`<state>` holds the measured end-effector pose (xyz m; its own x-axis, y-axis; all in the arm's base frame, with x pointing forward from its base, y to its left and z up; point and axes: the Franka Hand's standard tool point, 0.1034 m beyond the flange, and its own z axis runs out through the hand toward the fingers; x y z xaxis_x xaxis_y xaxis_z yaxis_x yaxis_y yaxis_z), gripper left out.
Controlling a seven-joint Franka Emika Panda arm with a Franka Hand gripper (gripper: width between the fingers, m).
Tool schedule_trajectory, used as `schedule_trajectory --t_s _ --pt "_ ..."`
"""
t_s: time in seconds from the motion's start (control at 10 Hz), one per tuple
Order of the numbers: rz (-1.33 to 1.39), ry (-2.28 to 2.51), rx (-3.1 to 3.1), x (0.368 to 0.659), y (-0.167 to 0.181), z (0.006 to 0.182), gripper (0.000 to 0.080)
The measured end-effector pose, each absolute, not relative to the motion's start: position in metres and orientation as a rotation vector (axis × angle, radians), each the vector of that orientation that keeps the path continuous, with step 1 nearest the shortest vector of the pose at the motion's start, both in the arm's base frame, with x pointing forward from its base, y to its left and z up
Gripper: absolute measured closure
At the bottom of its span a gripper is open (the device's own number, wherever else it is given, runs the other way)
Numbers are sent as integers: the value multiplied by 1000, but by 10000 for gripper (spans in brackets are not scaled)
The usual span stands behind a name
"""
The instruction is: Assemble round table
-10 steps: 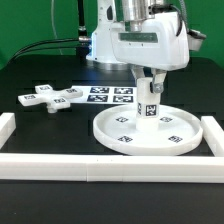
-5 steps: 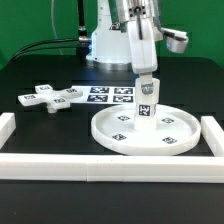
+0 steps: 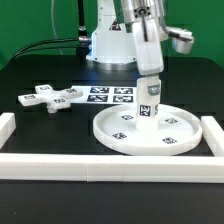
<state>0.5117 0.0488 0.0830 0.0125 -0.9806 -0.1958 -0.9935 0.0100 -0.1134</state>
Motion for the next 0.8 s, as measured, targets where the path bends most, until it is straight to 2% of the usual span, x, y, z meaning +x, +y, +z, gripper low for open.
schedule_trajectory --t_s 0.2,0.4,0.8 --pt "53 1933 -2150 515 45 93 153" --pt "55 1925 -2160 514 46 91 150" --pt "-34 1332 -2593 510 47 94 150"
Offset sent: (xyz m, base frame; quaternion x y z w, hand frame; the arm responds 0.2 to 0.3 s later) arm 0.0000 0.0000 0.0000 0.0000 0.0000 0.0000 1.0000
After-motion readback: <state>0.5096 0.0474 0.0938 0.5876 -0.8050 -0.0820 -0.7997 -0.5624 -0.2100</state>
